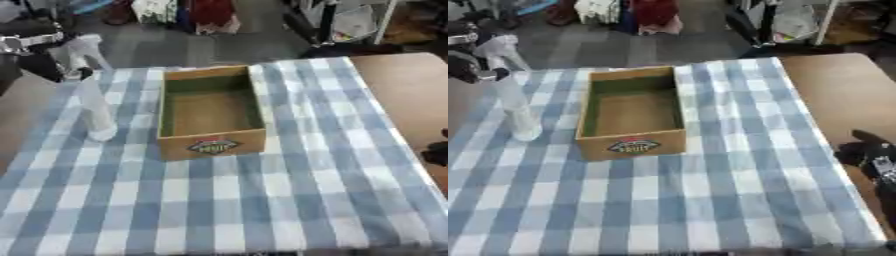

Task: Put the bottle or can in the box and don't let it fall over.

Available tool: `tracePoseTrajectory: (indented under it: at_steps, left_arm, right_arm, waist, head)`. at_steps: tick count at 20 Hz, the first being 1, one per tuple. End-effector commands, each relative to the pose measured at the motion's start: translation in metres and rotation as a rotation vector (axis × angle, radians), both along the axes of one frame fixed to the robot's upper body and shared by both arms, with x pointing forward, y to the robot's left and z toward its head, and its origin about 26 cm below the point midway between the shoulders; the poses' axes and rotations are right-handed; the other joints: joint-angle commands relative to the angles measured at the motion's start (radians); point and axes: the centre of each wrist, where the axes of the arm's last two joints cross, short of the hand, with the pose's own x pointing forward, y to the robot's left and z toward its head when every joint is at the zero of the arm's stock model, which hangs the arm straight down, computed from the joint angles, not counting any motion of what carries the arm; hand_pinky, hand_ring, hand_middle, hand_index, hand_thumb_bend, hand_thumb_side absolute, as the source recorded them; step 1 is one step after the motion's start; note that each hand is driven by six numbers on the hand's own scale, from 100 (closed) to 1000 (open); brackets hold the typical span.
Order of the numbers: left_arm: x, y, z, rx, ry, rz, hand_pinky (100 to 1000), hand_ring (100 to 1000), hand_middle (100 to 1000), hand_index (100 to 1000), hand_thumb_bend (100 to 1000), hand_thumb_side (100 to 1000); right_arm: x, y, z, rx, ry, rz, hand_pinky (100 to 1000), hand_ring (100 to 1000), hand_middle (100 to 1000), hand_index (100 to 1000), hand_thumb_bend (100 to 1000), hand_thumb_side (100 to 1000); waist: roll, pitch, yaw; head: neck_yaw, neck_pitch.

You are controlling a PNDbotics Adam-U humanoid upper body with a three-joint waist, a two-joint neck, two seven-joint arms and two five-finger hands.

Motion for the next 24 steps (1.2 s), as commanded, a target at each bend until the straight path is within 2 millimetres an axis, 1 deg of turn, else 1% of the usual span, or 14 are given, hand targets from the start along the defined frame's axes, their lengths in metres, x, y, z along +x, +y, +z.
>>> tracePoseTrajectory:
  at_steps: [1,6,13,18,24]
  left_arm:
    - [-0.001,0.003,0.014,0.047,-0.014,-0.031,740,612,590,869,217,511]
    - [0.000,0.002,0.013,0.037,-0.039,-0.037,716,562,529,821,161,446]
    - [0.000,0.004,0.014,0.020,-0.061,-0.036,705,535,502,801,144,430]
    - [-0.001,0.006,0.016,0.021,-0.054,-0.033,715,551,518,812,146,454]
    - [-0.005,0.012,0.026,0.028,-0.052,-0.025,740,603,571,841,196,519]
  right_arm:
    - [0.003,-0.001,0.010,-0.010,-0.030,0.013,774,700,648,849,100,788]
    - [0.003,-0.001,0.010,-0.010,-0.031,0.012,774,700,647,849,100,787]
    - [0.003,-0.001,0.010,-0.010,-0.032,0.012,773,700,647,849,100,786]
    - [0.003,-0.001,0.010,-0.010,-0.032,0.009,773,700,647,849,100,785]
    - [0.003,-0.002,0.010,-0.011,-0.032,0.007,773,699,646,849,100,784]
  waist:
    - [0.000,-0.006,-0.001]
    - [0.001,-0.006,-0.001]
    - [0.000,-0.008,0.000]
    - [-0.001,-0.010,0.002]
    - [-0.004,-0.013,0.011]
  head:
    - [-0.002,0.002]
    - [-0.004,0.002]
    - [-0.004,-0.001]
    - [-0.002,-0.003]
    - [-0.003,-0.004]
